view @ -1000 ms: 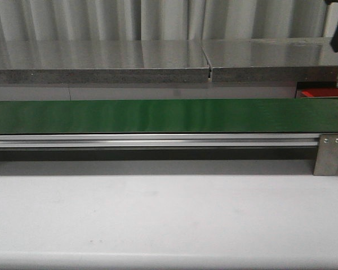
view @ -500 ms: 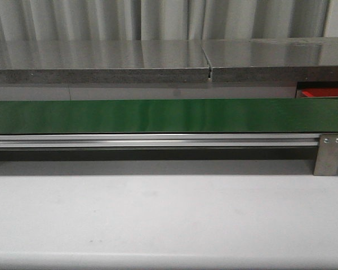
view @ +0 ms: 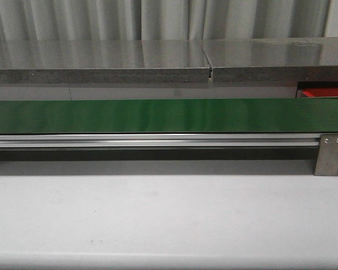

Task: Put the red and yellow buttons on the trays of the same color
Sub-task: 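Carry the yellow push-button into the yellow tray and open the right gripper, then raise the right gripper away from the trays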

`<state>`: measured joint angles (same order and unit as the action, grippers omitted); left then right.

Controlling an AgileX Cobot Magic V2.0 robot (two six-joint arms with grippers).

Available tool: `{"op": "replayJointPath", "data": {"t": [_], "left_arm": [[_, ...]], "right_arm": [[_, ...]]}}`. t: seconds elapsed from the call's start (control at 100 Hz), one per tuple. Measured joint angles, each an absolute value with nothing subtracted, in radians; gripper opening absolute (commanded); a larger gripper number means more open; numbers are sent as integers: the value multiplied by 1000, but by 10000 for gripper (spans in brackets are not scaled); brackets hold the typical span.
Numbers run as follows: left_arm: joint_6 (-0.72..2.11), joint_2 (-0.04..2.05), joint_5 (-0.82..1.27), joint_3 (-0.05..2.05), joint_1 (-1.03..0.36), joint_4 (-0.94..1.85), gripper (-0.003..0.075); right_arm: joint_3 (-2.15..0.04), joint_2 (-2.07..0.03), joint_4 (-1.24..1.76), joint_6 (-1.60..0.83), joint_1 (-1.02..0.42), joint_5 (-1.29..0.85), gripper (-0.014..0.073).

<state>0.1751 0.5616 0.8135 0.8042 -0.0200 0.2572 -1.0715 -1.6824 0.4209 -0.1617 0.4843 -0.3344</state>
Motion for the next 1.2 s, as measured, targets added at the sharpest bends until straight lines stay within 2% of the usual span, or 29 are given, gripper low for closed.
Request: {"op": "replayJointPath", "data": {"t": [0.77, 0.84, 0.96, 1.03, 1.2], "left_arm": [[175, 562, 813, 804, -20, 257, -20], [175, 562, 813, 804, -20, 257, -20], [175, 562, 813, 804, -20, 257, -20], [175, 562, 813, 804, -20, 257, -20], [175, 562, 813, 804, -20, 257, -20]], "right_arm": [[-1155, -1852, 482, -164, 463, -278, 177], [-1159, -1854, 482, -164, 463, -278, 223], [-1159, -1856, 484, -164, 462, -276, 393], [-1159, -1858, 486, -164, 462, -276, 464], [-1159, -1855, 486, -164, 457, -276, 477]]}}
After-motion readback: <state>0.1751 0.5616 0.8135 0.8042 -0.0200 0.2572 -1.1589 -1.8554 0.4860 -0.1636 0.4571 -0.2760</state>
